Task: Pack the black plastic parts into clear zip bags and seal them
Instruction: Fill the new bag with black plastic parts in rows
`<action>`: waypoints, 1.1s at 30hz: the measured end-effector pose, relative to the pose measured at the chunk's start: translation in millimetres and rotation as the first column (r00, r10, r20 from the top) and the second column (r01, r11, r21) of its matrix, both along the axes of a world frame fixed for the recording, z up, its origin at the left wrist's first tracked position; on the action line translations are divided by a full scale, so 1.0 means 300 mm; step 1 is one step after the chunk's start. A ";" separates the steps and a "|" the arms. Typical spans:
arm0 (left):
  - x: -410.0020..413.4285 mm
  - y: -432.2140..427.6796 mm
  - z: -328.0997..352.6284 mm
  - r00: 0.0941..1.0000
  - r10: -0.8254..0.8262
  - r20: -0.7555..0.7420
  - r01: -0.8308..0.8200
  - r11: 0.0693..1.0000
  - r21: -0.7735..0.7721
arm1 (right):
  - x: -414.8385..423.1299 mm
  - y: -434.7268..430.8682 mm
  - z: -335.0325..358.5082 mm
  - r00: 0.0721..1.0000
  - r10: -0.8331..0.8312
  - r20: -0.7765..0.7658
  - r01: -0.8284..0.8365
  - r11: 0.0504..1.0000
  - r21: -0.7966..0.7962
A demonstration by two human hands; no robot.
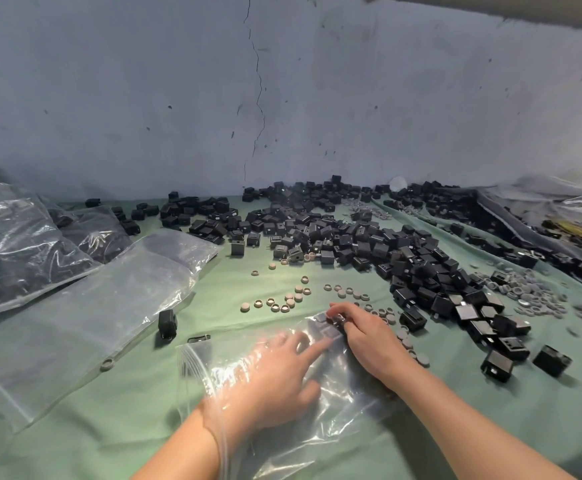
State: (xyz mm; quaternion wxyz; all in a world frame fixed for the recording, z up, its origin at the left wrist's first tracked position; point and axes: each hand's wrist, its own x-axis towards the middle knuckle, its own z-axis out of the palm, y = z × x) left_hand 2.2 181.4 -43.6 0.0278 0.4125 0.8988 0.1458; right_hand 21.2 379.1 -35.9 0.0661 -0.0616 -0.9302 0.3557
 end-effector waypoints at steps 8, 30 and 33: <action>-0.010 -0.018 0.003 0.984 -0.035 0.174 -0.001 0.979 0.204 | 0.001 -0.009 0.003 1.000 0.020 -0.006 -0.020 0.998 0.064; 0.049 -0.081 0.079 0.956 -0.007 0.294 -0.055 0.978 0.201 | -0.008 -0.001 -0.011 1.000 0.017 -0.026 -0.015 0.997 0.077; 0.037 -0.058 0.095 0.961 0.077 0.265 -0.122 0.980 0.160 | -0.010 -0.004 -0.008 0.999 0.042 -0.021 -0.040 0.997 0.070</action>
